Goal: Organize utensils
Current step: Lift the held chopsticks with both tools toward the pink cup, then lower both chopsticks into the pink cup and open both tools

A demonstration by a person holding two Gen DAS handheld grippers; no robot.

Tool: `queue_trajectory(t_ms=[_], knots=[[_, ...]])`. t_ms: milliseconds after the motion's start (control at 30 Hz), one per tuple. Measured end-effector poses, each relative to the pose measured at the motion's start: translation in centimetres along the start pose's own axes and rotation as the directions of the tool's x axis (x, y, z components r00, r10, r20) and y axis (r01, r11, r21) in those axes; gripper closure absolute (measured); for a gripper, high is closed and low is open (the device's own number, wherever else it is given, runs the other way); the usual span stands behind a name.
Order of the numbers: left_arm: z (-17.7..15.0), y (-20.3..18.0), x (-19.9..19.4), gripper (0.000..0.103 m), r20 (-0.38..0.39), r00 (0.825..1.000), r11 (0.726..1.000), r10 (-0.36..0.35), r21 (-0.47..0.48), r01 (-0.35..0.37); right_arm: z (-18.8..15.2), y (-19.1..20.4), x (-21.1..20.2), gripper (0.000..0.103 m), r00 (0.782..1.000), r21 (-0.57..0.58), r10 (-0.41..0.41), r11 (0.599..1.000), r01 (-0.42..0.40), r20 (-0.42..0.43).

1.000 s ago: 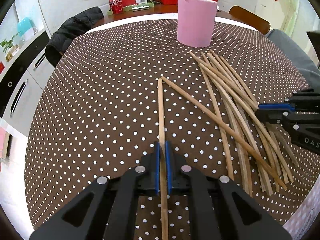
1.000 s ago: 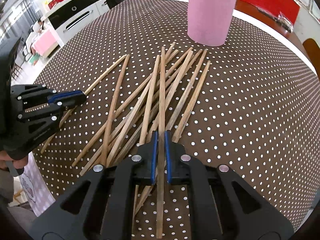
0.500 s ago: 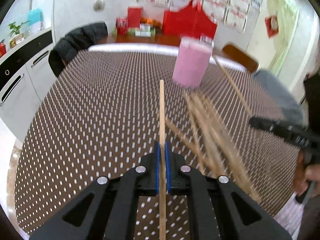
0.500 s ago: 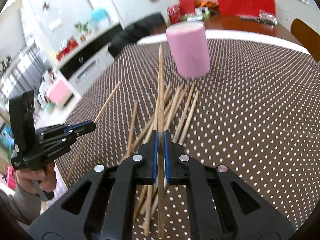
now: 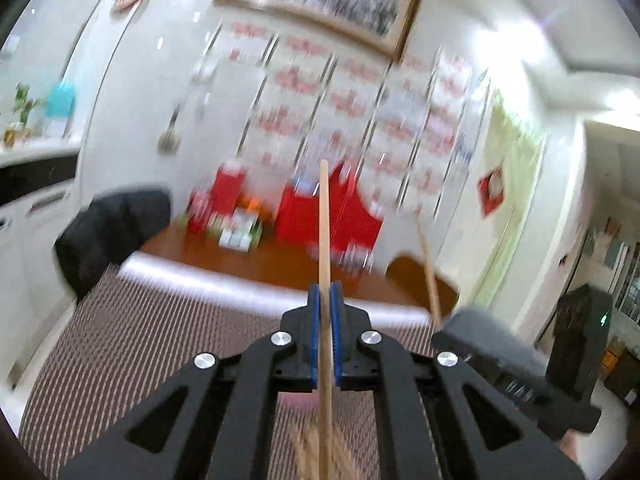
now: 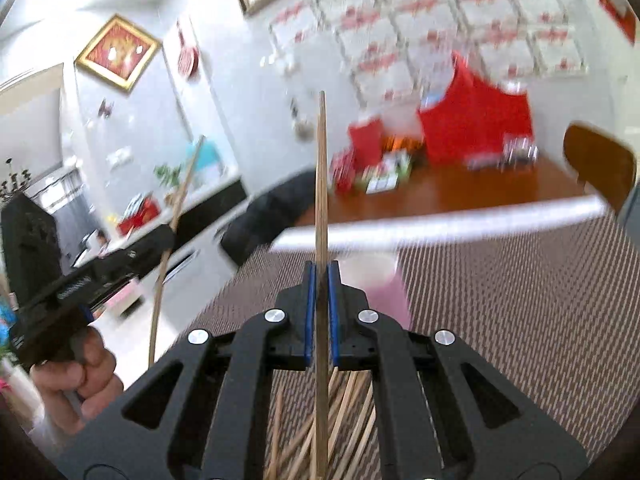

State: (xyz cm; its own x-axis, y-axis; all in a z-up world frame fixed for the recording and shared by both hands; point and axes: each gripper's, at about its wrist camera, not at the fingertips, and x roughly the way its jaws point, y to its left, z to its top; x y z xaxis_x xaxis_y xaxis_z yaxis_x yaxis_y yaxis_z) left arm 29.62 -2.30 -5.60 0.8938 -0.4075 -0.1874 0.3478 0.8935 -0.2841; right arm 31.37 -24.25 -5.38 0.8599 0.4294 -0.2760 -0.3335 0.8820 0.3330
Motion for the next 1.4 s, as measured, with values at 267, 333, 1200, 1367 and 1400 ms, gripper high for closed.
queue_trajectory(t_ms=[267,333,1200,1367,1400], knots=[[3.8,-2.4,8.4,0.098,0.222,0.974,0.997,-0.046,0.073,0.03,3.9,-1.6,7.5,0.097,0.993,0.01,-0.044,0.999,0.043,0.108],[4.1,-2.2,10.5,0.098,0.233,0.971,0.997,-0.043,0.068,0.028,4.2,-1.9,8.7,0.097,0.991,0.017,-0.049,0.999,0.047,0.127],[-4.1,1.5,18.5,0.097,0.096,0.994,0.998,-0.06,0.029,0.058,1.1,-6.2,13.9,0.096,0.993,0.078,-0.084,0.994,0.078,0.079],[-3.8,2.2,17.2,0.065,0.083,0.996,0.999,-0.028,0.018,0.027,1.0,-6.5,13.2,0.079,0.993,0.109,-0.104,0.989,0.097,0.061],[-3.6,2.5,16.8,0.06,0.089,0.996,1.0,-0.029,0.009,0.028,1.0,-6.8,12.9,0.06,0.991,0.122,-0.116,0.987,0.108,0.064]])
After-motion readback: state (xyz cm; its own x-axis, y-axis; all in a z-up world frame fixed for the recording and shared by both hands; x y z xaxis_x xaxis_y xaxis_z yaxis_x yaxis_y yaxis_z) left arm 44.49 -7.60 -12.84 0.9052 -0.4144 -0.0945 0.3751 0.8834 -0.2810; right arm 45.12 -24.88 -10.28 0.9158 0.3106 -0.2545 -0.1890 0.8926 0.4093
